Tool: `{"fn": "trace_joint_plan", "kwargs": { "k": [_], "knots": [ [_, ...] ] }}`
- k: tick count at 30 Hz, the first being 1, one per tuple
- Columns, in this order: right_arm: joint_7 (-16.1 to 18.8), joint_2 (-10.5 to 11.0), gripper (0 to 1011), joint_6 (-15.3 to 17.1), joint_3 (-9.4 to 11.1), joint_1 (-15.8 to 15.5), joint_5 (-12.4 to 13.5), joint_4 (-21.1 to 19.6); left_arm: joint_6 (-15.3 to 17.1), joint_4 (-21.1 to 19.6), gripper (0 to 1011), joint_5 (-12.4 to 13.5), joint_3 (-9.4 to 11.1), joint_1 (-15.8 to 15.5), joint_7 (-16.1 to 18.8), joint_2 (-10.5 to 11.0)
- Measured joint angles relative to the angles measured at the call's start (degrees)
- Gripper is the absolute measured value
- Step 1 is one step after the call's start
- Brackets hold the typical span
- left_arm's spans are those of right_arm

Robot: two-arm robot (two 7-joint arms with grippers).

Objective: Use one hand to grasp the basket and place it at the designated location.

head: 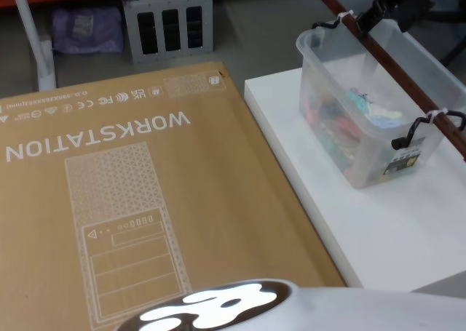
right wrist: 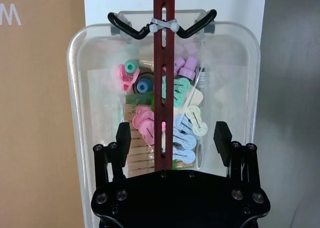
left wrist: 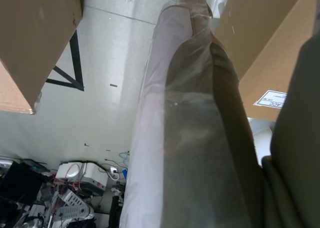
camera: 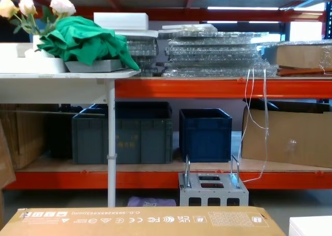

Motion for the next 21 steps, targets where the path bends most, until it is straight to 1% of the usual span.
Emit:
{"fn": "trace_joint_plan", "kwargs": {
  "k": [5,11,18,21],
  "knots": [
    [0.26,-0.01,1000,-0.45,0.09,0.18,0.31,0.08,0.00,0.00,0,0.00,0.00,0.00,0.00,0.00],
    [1.35,-0.03,1000,-1.75,0.18,0.71,1.45,0.58,0.00,0.00,0,0.00,0.00,0.00,0.00,0.00],
    [2.31,-0.43,1000,-2.57,-0.14,1.10,2.47,1.62,0.00,0.00,0,0.00,0.00,0.00,0.00,0.00],
    [2.60,-0.21,1000,-2.75,-0.11,1.30,3.13,1.45,0.00,0.00,0,0.00,0.00,0.00,0.00,0.00]
  ]
}}
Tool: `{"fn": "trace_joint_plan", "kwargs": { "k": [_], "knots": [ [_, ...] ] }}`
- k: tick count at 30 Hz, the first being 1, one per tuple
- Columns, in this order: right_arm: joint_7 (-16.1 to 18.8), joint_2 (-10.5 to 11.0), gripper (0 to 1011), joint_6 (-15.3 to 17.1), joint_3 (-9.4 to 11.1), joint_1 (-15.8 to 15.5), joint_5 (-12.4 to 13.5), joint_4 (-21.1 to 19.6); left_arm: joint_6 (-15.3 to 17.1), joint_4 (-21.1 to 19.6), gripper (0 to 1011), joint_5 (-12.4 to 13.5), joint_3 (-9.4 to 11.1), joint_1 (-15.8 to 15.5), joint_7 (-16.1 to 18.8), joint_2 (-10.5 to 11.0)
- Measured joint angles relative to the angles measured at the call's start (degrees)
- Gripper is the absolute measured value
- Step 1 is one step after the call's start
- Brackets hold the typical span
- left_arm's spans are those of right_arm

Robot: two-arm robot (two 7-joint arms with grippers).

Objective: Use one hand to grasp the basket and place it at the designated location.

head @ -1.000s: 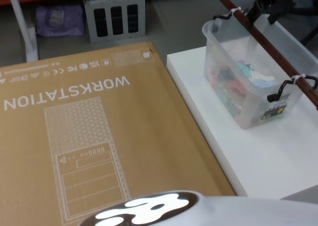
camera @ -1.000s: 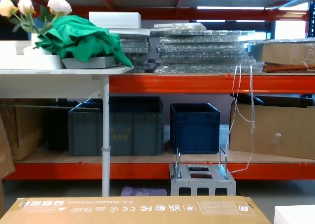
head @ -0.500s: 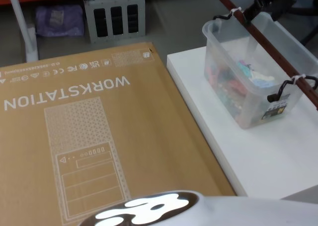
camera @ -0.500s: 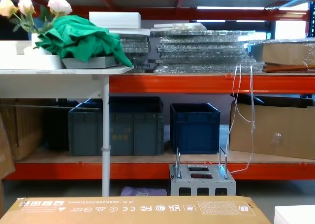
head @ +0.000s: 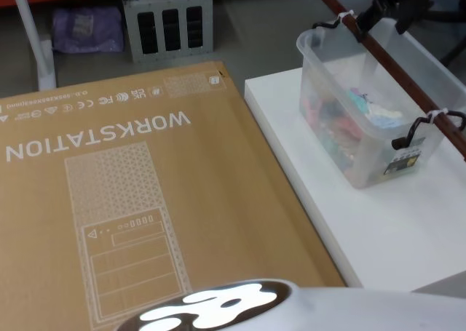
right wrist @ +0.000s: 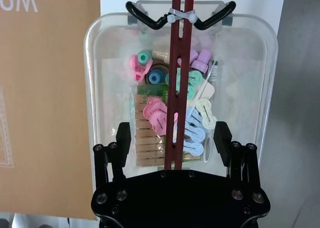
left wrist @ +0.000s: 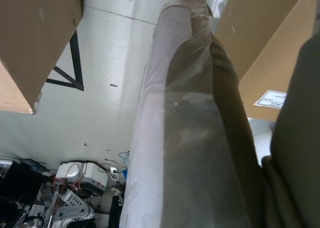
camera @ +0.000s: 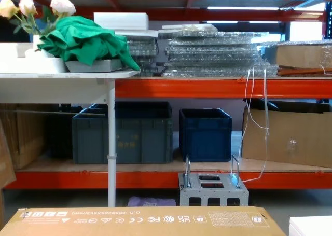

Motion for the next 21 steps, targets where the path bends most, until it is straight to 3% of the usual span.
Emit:
{"fn": "trace_joint_plan", "kwargs": {
  "k": [9,15,21],
  "knots": [
    [0.43,1.61,1000,0.33,0.51,0.71,1.36,-2.60,0.00,0.00,0,0.00,0.00,0.00,0.00,0.00],
    [0.68,4.70,1000,2.10,2.04,1.36,2.61,-7.45,0.00,0.00,0,0.00,0.00,0.00,0.00,0.00],
    [0.70,5.31,1000,2.62,2.29,1.53,2.78,-8.30,0.00,0.00,0,0.00,0.00,0.00,0.00,0.00]
  ]
}}
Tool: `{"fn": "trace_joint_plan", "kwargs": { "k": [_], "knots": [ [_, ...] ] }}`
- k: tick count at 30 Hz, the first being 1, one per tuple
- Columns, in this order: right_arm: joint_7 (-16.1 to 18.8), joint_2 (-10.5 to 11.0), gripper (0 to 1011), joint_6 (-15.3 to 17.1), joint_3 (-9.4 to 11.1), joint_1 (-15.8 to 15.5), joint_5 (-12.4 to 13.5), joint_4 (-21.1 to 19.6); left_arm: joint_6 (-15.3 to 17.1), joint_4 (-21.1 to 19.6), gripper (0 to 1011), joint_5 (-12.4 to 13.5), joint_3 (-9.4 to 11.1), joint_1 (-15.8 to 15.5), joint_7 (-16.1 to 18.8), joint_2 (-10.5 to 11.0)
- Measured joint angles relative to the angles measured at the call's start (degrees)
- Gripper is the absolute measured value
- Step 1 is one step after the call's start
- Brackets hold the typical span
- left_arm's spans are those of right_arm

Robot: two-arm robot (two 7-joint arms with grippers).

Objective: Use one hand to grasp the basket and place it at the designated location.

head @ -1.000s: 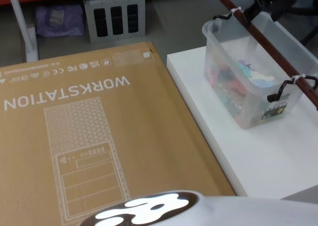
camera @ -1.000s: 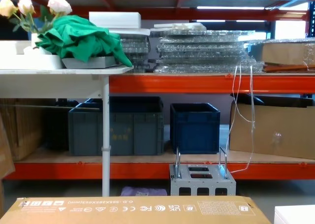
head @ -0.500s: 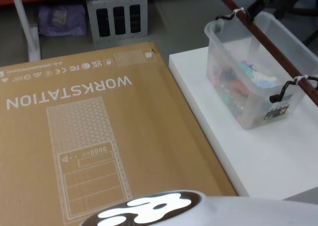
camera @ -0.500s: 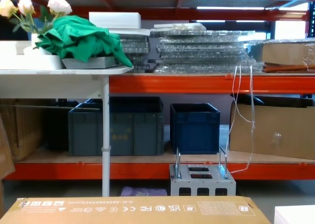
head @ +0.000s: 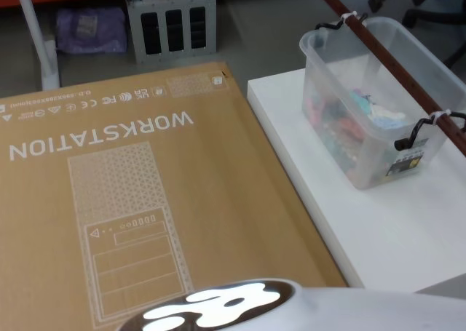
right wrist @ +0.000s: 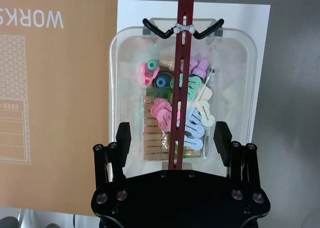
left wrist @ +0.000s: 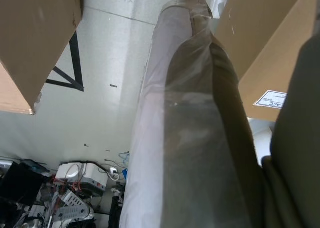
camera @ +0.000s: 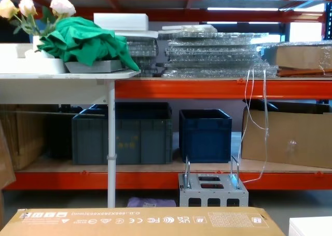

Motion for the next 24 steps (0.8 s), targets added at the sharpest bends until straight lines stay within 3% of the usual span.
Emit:
{"fn": "trace_joint_plan", "kwargs": {
  "k": [24],
  "knots": [
    [0.05,0.40,1000,0.65,0.24,0.20,0.09,-0.62,0.00,0.00,0,0.00,0.00,0.00,0.00,0.00]
  ]
}}
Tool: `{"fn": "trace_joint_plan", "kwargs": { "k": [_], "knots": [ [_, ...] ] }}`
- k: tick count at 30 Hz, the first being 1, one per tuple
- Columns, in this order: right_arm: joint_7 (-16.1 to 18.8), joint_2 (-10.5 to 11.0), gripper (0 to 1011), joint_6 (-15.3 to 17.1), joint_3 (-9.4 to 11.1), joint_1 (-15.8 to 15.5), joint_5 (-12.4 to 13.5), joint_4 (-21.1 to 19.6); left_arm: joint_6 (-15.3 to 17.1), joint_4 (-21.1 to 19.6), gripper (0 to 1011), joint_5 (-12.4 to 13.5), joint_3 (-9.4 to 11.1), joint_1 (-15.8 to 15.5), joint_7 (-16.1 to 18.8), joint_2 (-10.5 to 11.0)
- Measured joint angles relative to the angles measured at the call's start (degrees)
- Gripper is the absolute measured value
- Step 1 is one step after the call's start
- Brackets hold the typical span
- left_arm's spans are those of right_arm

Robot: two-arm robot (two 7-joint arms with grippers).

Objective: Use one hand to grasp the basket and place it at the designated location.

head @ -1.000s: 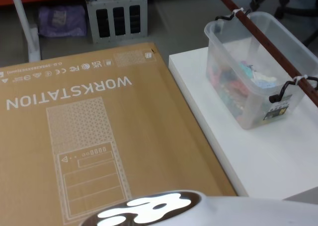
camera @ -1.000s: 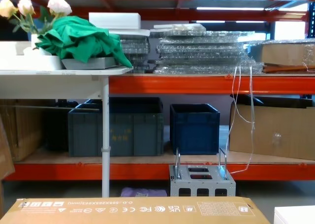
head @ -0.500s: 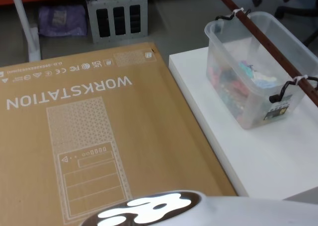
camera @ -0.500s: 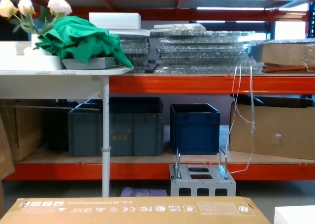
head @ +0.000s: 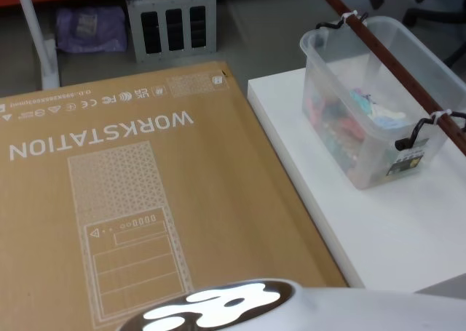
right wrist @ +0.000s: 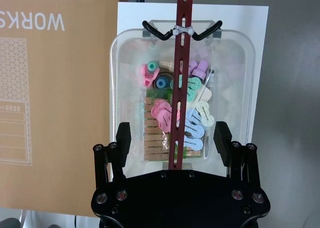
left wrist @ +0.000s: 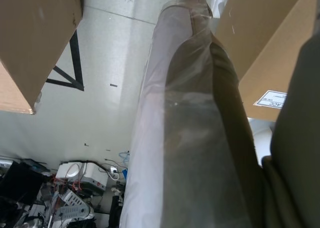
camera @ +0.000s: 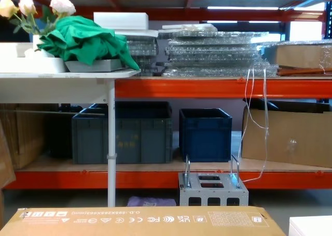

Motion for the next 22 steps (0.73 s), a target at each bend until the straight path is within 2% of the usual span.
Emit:
{"fn": "trace_joint_plan", "kwargs": {
  "k": [22],
  "knots": [
    [-0.08,0.00,1000,-0.04,-0.04,-0.09,-0.02,0.02,0.00,0.00,0,0.00,0.00,0.00,0.00,0.00]
  ]
}}
